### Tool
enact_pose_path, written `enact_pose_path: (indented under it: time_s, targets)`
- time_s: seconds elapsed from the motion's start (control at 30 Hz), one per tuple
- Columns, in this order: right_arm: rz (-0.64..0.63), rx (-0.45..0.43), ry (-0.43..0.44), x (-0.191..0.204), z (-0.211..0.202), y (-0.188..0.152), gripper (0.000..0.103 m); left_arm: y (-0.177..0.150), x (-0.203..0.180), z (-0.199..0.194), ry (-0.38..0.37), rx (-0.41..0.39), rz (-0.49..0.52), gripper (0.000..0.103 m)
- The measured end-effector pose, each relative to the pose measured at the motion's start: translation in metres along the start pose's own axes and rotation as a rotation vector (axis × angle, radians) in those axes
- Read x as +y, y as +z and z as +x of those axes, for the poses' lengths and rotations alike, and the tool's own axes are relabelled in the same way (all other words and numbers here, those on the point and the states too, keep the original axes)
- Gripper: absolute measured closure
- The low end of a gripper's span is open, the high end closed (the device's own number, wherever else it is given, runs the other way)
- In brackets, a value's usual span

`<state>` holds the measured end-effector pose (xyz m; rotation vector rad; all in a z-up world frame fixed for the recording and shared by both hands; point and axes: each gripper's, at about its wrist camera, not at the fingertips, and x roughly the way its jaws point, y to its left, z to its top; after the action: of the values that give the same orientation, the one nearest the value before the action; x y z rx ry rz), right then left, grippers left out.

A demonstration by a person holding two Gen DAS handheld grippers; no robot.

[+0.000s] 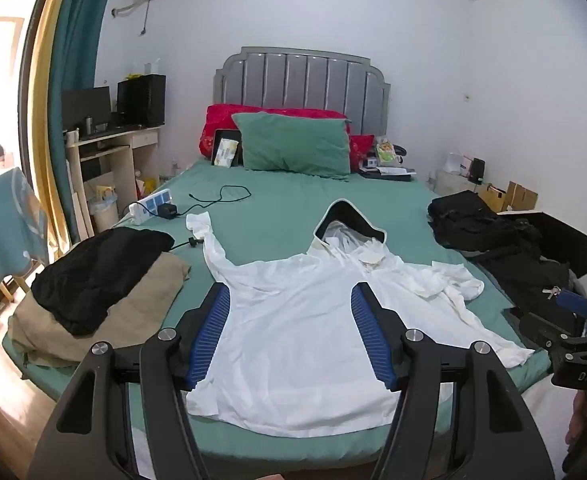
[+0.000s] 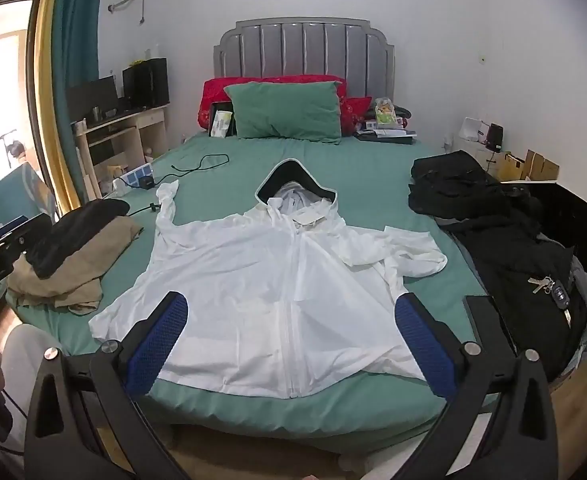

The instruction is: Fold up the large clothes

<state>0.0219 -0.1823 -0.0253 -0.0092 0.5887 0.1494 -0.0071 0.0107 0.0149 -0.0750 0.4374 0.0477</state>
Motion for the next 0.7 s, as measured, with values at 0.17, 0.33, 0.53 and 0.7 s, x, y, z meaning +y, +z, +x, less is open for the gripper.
enact_pose_path:
  time_s: [0.17,0.33,0.53,0.7]
  targets:
    - [-0.003,0.004,-0.012,0.0016,0.0019,-0.0010,0.001,-0.0006,0.0018,-0.0007,0.004,-0.003,0.005,0.036]
    - [-0.001,0.008,-0.013,0.0007,0.0053,-0.0030,0.001,0.0004,0.0025,0.0005,0.005,0.001,0.007,0.036]
    - [-0.001,0.010,-0.016,-0.0001,0.0080,-0.0044,0.001,0.0002,0.0003,0.0038,0.009,0.008,0.009,0.036]
    - [0.000,0.012,-0.016,-0.0003,0.0085,-0.0039,0.001,-0.0012,0.0018,0.0036,0.008,0.007,0.009,0.036]
